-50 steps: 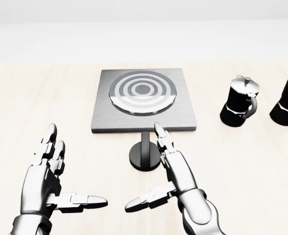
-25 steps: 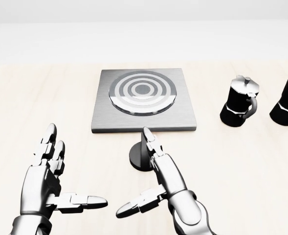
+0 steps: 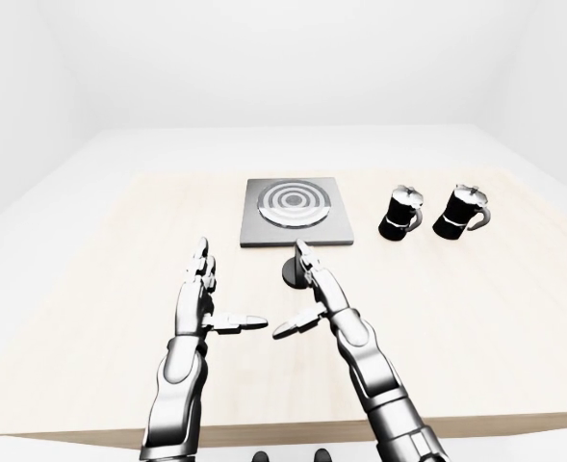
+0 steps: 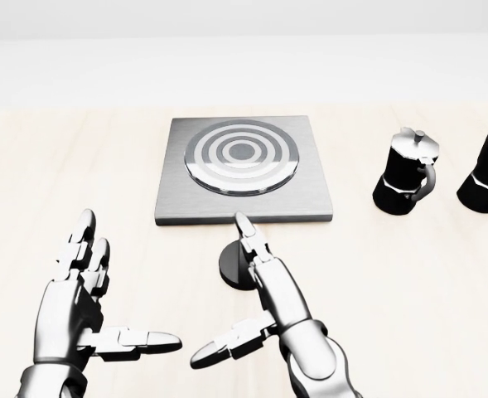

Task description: Turn off the stove.

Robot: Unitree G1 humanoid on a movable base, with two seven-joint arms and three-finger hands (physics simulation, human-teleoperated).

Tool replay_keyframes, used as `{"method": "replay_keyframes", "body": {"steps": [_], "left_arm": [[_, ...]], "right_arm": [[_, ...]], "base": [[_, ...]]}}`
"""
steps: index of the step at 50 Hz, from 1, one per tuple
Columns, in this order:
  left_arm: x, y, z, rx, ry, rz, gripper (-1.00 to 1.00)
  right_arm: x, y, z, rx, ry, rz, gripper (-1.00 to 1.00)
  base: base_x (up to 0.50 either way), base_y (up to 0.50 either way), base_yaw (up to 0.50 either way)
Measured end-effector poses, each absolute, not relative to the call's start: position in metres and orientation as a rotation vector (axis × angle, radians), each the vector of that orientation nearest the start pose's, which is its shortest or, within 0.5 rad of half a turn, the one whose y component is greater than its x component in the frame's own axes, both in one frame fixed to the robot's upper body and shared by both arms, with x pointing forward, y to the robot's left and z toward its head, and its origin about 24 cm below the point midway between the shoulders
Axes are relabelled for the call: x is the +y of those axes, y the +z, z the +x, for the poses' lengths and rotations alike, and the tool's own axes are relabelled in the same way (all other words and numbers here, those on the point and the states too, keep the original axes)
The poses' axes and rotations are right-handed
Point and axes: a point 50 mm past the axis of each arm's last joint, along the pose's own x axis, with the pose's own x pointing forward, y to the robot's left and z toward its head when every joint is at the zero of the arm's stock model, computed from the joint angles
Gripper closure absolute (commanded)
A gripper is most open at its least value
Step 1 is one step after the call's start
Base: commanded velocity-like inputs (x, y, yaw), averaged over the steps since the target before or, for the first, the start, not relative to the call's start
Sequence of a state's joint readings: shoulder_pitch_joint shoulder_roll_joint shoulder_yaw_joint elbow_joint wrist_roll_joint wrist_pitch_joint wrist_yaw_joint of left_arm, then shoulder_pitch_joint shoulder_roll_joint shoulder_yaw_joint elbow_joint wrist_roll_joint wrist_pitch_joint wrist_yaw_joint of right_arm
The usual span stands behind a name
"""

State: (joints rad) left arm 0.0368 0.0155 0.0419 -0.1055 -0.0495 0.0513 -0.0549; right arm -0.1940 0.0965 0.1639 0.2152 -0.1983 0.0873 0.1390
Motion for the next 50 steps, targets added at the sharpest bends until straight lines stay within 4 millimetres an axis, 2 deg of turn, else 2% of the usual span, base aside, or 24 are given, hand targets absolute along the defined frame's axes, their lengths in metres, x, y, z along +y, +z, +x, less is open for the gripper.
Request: {"method": "replay_keyframes", "body": {"steps": [16,50], "left_arm": [[0.162,0.054,0.248,-0.024,-0.008,-0.033,-1.00],[0.162,0.054,0.247,-0.024,-0.006,-0.033,-1.00]], "right_arm": [[-0.075,0.029,0.290,0.134,0.333,-0.145,-1.00],[-0.073,0.024,0.294,0.160,0.326,-0.135,-1.00]], "base": [[0.00,0.00,0.00],[0.00,0.00,0.00]]}}
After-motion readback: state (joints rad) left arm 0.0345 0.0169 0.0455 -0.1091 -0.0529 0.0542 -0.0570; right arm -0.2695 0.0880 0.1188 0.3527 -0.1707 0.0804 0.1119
